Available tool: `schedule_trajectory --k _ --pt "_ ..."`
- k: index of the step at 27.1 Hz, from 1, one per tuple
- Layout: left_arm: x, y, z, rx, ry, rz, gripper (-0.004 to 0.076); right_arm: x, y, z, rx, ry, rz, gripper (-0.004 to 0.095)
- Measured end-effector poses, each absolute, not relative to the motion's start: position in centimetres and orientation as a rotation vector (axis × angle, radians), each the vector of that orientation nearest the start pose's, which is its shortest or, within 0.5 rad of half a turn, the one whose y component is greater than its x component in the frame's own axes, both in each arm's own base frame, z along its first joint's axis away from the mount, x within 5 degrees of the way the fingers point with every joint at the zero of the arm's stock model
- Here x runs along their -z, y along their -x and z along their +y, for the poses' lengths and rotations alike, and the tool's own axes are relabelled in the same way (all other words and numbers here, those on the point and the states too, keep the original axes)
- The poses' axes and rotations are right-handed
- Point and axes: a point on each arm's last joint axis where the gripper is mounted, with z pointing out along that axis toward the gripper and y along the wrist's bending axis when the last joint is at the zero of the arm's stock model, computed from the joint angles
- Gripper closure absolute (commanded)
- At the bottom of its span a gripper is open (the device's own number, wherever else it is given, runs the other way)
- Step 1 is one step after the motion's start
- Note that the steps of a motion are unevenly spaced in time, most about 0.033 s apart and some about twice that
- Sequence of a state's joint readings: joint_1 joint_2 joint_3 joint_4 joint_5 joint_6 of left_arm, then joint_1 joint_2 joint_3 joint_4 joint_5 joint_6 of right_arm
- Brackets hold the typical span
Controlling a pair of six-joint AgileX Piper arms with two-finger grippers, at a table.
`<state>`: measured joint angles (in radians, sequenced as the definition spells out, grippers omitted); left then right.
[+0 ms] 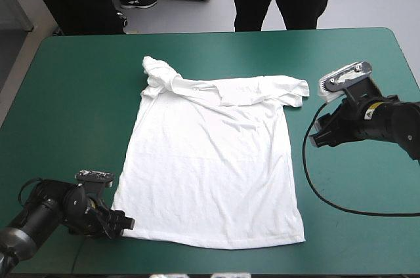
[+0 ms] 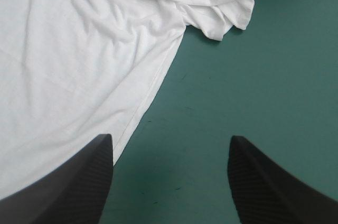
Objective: Fold the cloth
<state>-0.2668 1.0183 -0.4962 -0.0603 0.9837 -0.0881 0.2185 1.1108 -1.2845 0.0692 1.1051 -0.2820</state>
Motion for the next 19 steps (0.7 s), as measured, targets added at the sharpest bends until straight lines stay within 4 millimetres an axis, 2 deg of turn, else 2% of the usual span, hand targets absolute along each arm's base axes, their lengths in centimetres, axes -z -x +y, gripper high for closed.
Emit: schedule_trajectory --k 3,9,13,14,16,19 --pt "-20.2 -13.6 -4.2 0.123 -0.205 2.996 0.0298 -40.9 -19.6 5.7 -0.043 0.660 2.358 0.0317" --pt "-19.6 -14.5 -4.6 0.116 -0.230 3.090 0.0328 -40.6 -19.0 6.3 -0.020 0.700 2.394 0.0317" --pt "-19.5 -14.9 -4.8 0.121 -0.245 3.116 0.0463 -40.2 -18.4 7.1 -0.011 0.749 2.436 0.0317" --pt "-19.5 -14.9 -4.8 0.123 -0.245 3.117 0.0519 -40.0 -18.2 7.4 -0.012 0.763 2.446 0.0317" --pt "-19.5 -15.0 -4.8 0.128 -0.242 3.113 0.0608 -39.2 -17.9 7.9 -0.026 0.789 2.470 0.0317" --pt "-19.5 -15.1 -4.9 0.148 -0.235 3.108 0.0743 -36.9 -17.4 8.6 -0.064 0.826 2.542 0.0317"
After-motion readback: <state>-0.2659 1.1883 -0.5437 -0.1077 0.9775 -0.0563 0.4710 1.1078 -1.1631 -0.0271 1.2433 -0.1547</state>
